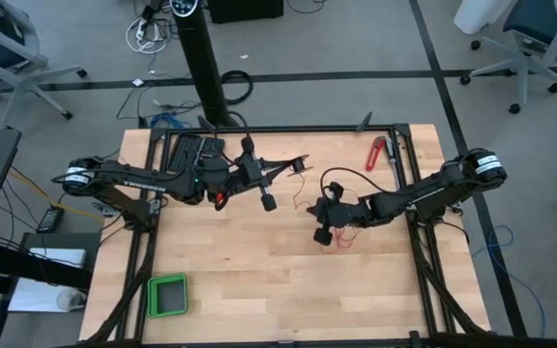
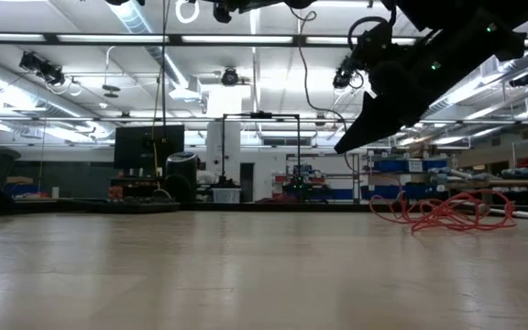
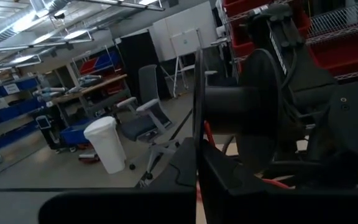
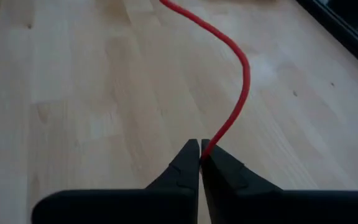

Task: Coil cords
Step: Coil the red wire onto the black spool

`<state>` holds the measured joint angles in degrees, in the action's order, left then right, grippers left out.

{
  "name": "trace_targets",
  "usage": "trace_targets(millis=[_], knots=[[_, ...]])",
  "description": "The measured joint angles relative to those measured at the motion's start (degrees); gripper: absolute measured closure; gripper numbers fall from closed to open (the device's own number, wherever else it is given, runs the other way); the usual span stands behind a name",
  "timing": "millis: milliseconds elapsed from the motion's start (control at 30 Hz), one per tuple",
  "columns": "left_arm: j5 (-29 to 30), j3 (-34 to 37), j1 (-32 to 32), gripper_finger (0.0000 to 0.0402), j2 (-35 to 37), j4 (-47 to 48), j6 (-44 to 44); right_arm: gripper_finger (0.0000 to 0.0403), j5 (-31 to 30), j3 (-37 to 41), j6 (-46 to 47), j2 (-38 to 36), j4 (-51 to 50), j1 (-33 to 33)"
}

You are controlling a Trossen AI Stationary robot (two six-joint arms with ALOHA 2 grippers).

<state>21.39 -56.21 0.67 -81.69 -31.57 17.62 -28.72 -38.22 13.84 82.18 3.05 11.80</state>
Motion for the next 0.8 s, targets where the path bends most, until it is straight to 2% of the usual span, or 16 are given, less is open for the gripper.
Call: trace_targets(millis=[200, 433, 633, 800], knots=[[0.0, 0.0, 0.3, 0.0396, 0.0, 3.4, -0.1, 0.0398, -5.6, 0.0, 7.0, -4.0, -15.6, -0.6], [0.0, 0.0, 0.1, 0.0396, 0.0, 23.6, -0.5, 0.0399, -11.3, 0.0, 15.4, -13.5, -31.9, 0.3], [2.4, 0.0, 0.1, 0.0396, -0.1, 36.7, -1.8, 0.0401, -13.4, 0.0, 14.4, -22.5, -34.0, 0.8], [5.6, 0.0, -0.5, 0.0396, -0.1, 42.5, -2.1, 0.0401, -12.9, 0.0, 10.6, -28.6, -30.9, 1.2]])
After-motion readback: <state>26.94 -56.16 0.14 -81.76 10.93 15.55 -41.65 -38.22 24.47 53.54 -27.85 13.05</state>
